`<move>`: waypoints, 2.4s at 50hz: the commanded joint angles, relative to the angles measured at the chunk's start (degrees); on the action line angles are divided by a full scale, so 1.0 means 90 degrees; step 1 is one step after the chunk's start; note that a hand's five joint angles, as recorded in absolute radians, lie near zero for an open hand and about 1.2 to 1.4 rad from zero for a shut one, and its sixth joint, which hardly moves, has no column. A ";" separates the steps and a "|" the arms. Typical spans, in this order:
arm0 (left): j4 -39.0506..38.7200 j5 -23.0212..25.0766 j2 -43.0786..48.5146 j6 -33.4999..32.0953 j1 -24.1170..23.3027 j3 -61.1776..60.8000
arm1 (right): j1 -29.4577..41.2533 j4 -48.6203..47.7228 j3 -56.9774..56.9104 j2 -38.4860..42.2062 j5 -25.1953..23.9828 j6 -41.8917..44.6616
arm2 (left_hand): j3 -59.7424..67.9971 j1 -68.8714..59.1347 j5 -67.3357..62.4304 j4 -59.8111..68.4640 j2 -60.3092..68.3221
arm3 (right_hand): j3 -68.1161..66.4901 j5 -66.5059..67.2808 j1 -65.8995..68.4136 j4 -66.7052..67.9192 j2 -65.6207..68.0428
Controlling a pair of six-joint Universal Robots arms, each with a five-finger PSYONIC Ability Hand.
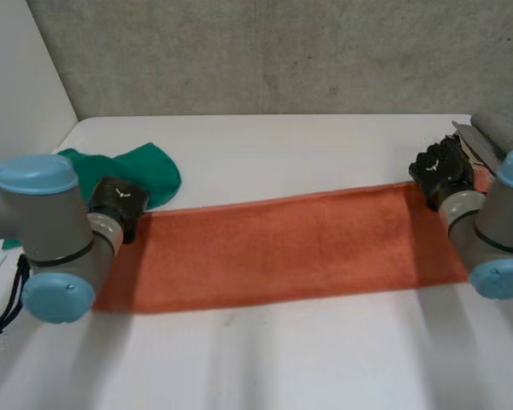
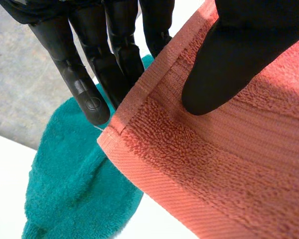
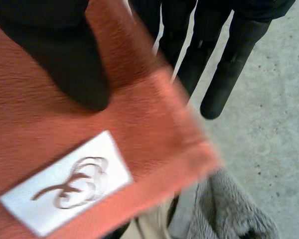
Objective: Fold the laundry.
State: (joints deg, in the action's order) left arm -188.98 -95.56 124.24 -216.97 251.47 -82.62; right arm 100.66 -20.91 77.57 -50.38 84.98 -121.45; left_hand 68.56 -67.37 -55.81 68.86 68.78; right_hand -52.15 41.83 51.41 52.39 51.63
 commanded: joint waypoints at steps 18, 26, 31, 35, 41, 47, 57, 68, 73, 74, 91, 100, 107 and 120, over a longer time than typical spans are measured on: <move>-0.0799 0.0022 -0.1500 0.1569 -0.0285 -0.1336 | -0.0998 0.1600 0.2034 -0.1941 -0.1023 -0.2121 | -0.6507 0.6374 0.6201 -0.6540 -0.6531 | 0.4039 -0.4003 -0.3957 -0.4066 -0.3982; -0.1073 0.0227 -0.1500 0.1579 -0.0353 -0.1630 | -0.1566 0.1513 0.2279 -0.1922 -0.1317 -0.1701 | -0.6507 0.6374 0.6201 -0.6540 -0.6531 | 0.3459 -0.3423 -0.3377 -0.3486 -0.3402; -0.1083 0.0237 -0.1471 0.1579 -0.0363 -0.1630 | -0.1576 0.1162 0.2299 -0.1610 -0.1278 -0.1515 | -0.6507 0.6374 0.6201 -0.6540 -0.6531 | 0.3459 -0.3423 -0.3377 -0.3486 -0.3402; -0.1093 0.0237 -0.1461 0.1579 -0.0363 -0.1659 | -0.1614 0.0927 0.2279 -0.1327 -0.1268 -0.1320 | -0.6507 0.6374 0.6201 -0.6540 -0.6531 | 0.3366 -0.3330 -0.3284 -0.3393 -0.3309; -0.1093 0.0237 -0.1510 0.1579 -0.0363 -0.1708 | -0.2168 0.0752 0.2143 -0.1150 -0.1190 -0.1242 | -0.6507 0.6374 0.6201 -0.6540 -0.6531 | -0.3095 0.3130 0.3177 0.3067 0.3152; -0.1093 0.0227 -0.1763 0.1589 -0.0383 -0.1767 | -0.2903 0.0761 0.2074 -0.1336 -0.1288 -0.1173 | -0.6507 0.6374 0.6201 -0.6540 -0.6531 | -0.3095 0.3130 0.3177 0.3067 0.3152; -0.1092 0.0227 -0.1881 0.1599 -0.0363 -0.1845 | -0.3353 0.0810 0.1908 -0.1502 -0.1102 -0.0295 | -0.6507 0.6374 0.6201 -0.6540 -0.6531 | -0.3095 0.3130 0.3177 0.3067 0.3152; -0.1093 0.0217 -0.2115 0.1608 -0.0334 -0.1855 | -0.0399 0.0518 0.1821 -0.2762 -0.1326 -0.1289 | -0.6507 0.6374 0.6201 -0.6540 -0.6531 | -0.3095 0.3130 0.3177 0.3067 0.3152; -0.1093 0.0217 -0.2271 0.1608 -0.0334 -0.1864 | 0.1351 -0.0136 0.1684 -0.2558 -0.1639 -0.1447 | -0.6507 0.6374 0.6201 -0.6540 -0.6531 | -0.3095 0.3130 0.3177 0.3067 0.3152; -0.1093 0.0217 -0.2281 0.1608 -0.0324 -0.1864 | 0.1644 -0.0263 0.1655 -0.2460 -0.1688 -0.1427 | -0.6507 0.6374 0.6201 -0.6540 -0.6531 | -0.3095 0.3130 0.3177 0.3067 0.3152; -0.1093 0.0217 -0.2242 0.1608 -0.0295 -0.1864 | 0.4314 -0.0909 0.1107 -0.0164 -0.1953 -0.1398 | -0.6507 0.6374 0.6201 -0.6540 -0.6531 | -0.3095 0.3130 0.3177 0.3067 0.3152; -0.1093 0.0217 -0.2271 0.1608 -0.0383 -0.1923 | 0.3329 -0.0851 0.1332 -0.1550 0.0185 -0.2617 | -0.6507 0.6374 0.6201 -0.6540 -0.6531 | 0.4524 -0.4489 -0.4442 -0.4551 -0.4467; -0.1093 0.0217 -0.2242 0.1608 -0.0490 -0.1943 | 0.1553 0.0443 0.0661 -0.1543 0.0646 -0.4255 | -0.6507 0.6374 0.6201 -0.6540 -0.6531 | 0.4207 -0.4172 -0.4125 -0.4235 -0.4150; -0.1093 0.0227 -0.2183 0.1608 -0.0529 -0.1962 | 0.0563 0.2060 -0.1392 0.0665 -0.0497 -0.5870 | -0.6507 0.6374 0.6201 -0.6540 -0.6531 | 0.3048 -0.3012 -0.2966 -0.3075 -0.2991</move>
State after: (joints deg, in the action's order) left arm -198.81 -93.52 104.53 -202.50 246.67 -100.21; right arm 107.39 -4.18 71.82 -52.33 85.06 -171.92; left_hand 12.25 -10.90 -2.87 11.70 11.92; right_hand -18.99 9.61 18.81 19.08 18.75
